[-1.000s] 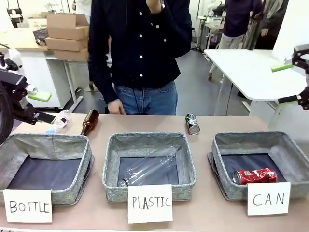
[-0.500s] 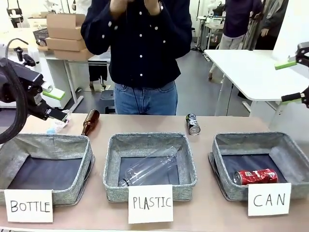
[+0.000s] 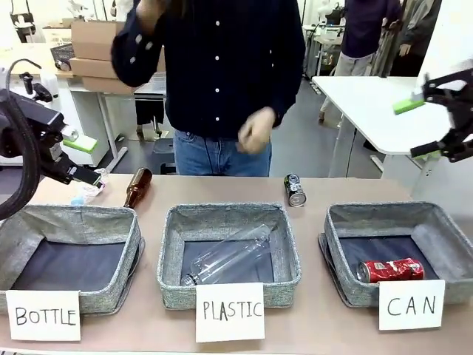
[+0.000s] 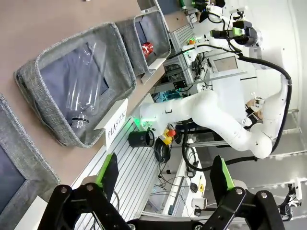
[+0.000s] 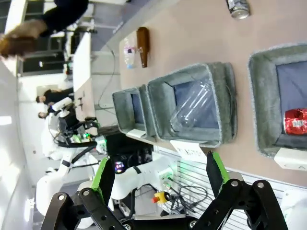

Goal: Sort the can waste into the basket.
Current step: Pick up the can waste from the table and place it in the right Fabric basket.

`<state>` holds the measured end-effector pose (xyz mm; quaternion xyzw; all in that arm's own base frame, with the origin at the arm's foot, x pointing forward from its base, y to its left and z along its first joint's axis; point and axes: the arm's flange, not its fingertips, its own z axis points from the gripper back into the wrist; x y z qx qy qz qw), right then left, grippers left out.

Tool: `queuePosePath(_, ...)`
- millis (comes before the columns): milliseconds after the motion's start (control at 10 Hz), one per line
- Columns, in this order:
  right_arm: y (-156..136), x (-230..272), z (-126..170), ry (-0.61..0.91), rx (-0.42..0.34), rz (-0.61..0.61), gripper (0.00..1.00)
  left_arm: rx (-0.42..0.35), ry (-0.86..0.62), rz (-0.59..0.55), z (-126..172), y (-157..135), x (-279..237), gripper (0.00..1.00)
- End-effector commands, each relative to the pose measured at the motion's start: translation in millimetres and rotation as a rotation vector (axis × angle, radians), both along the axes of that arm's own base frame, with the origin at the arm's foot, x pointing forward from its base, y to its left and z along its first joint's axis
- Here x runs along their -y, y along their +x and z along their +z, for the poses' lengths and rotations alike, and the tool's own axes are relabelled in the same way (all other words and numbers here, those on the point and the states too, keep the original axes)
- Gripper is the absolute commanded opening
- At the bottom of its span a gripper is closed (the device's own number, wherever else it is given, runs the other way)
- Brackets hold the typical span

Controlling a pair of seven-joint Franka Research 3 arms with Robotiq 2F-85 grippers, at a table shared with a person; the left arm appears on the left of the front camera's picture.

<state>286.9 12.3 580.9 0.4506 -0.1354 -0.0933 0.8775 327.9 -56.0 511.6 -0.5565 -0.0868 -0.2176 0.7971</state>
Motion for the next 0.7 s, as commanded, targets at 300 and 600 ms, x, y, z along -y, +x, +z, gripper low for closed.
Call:
queuePosePath(300, 172, -97, -59, -0.605, 0.166, -0.032, 1.00, 0.007, -0.001, -0.014, 1, -2, -4, 1.00)
queuePosePath(600, 137, -106, -54, -0.483, 0.171, 0.063, 1.00, 0.007, -0.001, -0.014, 1, -2, -4, 1.00)
